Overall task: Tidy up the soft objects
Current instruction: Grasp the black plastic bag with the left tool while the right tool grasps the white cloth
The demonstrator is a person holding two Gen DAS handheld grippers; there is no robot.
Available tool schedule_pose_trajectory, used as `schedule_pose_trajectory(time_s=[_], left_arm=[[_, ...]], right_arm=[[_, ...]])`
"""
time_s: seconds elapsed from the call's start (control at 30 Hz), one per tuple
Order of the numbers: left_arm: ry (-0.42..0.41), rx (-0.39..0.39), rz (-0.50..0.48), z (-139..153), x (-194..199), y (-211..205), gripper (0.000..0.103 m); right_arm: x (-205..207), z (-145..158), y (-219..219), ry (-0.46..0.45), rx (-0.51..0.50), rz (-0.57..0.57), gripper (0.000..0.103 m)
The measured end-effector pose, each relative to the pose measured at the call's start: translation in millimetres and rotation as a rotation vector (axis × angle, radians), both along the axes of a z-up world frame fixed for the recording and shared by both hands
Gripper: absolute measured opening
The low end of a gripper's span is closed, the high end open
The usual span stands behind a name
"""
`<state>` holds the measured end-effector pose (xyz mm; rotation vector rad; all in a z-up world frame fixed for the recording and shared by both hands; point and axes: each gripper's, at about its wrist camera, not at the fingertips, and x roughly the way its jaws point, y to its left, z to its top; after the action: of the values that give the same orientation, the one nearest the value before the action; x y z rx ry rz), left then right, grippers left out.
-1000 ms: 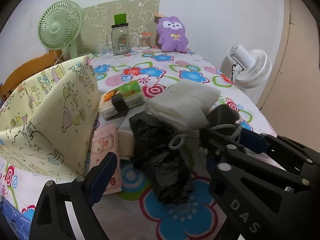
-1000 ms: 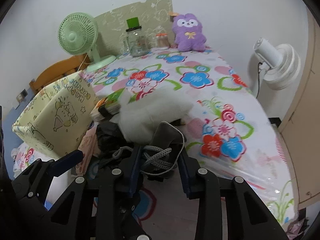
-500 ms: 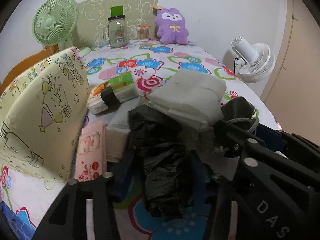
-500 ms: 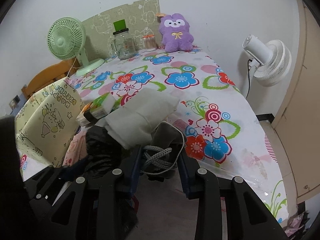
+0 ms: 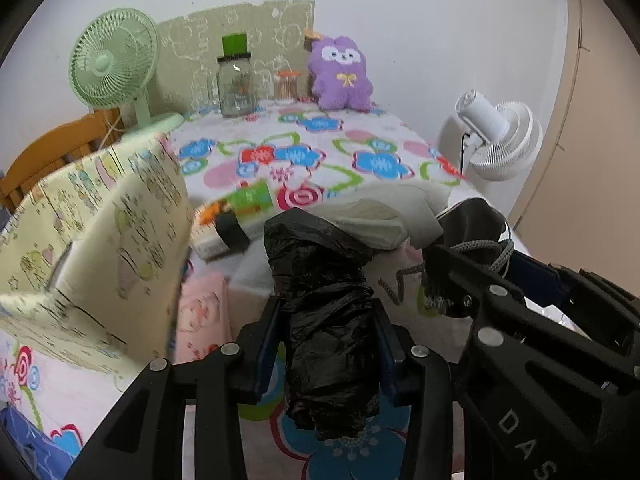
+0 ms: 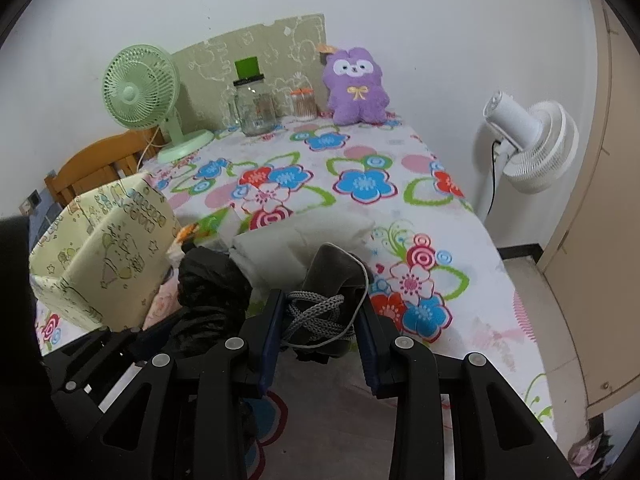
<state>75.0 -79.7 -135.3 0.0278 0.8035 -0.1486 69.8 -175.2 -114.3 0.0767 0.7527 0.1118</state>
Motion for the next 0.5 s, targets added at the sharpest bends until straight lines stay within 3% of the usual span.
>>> schedule_pose_trajectory(time_s=[0.5], left_arm=[[-0.086,-0.016,0.014,46.9,-6.0,10.6,0.043]], right_arm=[[-7.2,46.5,5.6,-0.088,0.005,0.009,0.037]])
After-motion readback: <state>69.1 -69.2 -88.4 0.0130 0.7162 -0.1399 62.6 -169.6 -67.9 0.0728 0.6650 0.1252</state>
